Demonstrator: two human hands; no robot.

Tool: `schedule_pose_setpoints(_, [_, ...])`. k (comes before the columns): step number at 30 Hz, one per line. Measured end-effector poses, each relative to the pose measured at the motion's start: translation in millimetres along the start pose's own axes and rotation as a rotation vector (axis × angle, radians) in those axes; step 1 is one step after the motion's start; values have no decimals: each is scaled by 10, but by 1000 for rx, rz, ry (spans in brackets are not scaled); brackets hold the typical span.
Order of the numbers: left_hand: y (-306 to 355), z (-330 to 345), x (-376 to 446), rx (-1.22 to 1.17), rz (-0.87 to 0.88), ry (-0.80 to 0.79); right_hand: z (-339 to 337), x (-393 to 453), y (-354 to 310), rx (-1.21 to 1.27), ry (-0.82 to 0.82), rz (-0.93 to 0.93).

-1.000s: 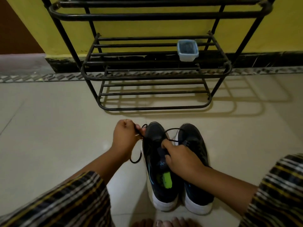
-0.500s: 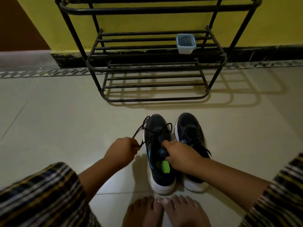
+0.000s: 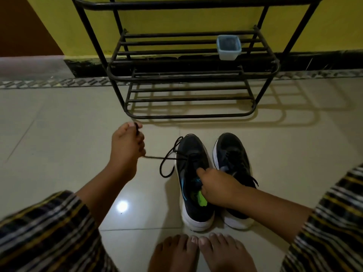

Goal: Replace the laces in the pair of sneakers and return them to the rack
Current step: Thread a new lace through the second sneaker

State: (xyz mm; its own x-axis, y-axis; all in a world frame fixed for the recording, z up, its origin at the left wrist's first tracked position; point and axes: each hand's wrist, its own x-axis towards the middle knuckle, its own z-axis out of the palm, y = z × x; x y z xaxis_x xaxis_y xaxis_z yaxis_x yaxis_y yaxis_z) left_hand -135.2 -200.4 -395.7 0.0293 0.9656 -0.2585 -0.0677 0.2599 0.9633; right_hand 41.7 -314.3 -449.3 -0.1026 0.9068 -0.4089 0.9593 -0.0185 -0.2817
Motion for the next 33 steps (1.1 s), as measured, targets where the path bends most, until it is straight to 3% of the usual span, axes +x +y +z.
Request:
schedule_pose_setpoints(2, [-164, -66, 28, 204, -78, 3, -12, -1, -4, 4, 0, 3])
schedule_pose_setpoints(6, [-557, -208, -62, 603, -198, -137, -10, -3, -5, 9, 11, -1])
schedule_pose_setpoints(10, [-852, -159, -133, 1126, -51, -279, -2, 6, 5, 3, 19, 5])
schedule_pose_setpoints(18, [-1068, -20, -132, 1619, -124, -579, -2, 50, 34, 17, 14, -8])
schedule_pose_setpoints(21, [-1021, -11, -83, 1907, 106, -550, 4, 73, 55, 20, 3, -12])
schedule_pose_setpoints(23, [-989, 30, -15, 1952, 303, -501, -1, 98, 78, 43, -8, -20])
schedule_pose_setpoints(25, [-995, 79, 54, 1855, 385, -453, -12, 108, 97, 71, -15, -38])
schedule_pose_setpoints(29, [-1120, 111, 161, 1725, 396, -470, -22, 120, 124, 105, -28, -65])
schedule_pose_setpoints(33, [-1233, -11, 198, 1757, 413, -566, -27, 124, 134, 117, -27, -89])
